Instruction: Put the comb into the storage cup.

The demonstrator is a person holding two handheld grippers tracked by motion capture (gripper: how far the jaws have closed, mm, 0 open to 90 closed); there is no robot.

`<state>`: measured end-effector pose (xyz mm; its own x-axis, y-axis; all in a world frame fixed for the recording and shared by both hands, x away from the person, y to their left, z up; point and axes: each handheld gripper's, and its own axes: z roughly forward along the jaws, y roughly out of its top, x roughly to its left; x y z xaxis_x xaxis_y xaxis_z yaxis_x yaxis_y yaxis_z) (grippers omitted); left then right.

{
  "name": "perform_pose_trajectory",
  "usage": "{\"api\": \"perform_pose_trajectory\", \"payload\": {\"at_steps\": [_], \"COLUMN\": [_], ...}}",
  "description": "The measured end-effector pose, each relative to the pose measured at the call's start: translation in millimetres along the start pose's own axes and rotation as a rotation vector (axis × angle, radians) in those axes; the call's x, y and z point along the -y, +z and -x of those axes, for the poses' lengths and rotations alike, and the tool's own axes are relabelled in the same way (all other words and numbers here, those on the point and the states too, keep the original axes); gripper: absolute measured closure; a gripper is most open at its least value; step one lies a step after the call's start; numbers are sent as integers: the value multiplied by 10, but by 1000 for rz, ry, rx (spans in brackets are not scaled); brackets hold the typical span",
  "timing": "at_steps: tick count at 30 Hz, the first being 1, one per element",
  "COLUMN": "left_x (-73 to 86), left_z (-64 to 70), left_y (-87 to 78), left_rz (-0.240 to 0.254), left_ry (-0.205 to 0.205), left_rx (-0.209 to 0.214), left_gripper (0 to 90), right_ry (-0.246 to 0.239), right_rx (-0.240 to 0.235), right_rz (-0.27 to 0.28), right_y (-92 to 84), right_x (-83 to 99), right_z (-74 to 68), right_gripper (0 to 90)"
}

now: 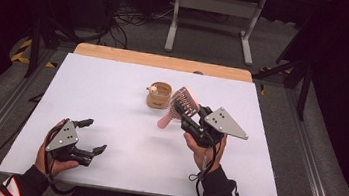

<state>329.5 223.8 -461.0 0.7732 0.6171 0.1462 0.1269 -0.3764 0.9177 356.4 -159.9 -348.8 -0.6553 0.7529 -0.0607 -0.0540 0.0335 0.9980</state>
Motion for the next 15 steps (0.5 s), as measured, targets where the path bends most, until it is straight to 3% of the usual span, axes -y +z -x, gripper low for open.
{"api": "perform_pose_trajectory", "payload": {"at_steps": [2,15], "left_x": [-1,12], "left_z": [-2,-7], "left_y": [3,19], "left_rz": [-1,-2], "left_ry": [1,-8], "left_rx": [-1,-10], "left_gripper": [76,50], "right_ry": [-23,-58], "right_rx": [9,53], "right_rz": [1,24], "right_y": [23,233], "right_x": [-58,-334], "right_z": [6,140], "right_gripper": [635,635]}}
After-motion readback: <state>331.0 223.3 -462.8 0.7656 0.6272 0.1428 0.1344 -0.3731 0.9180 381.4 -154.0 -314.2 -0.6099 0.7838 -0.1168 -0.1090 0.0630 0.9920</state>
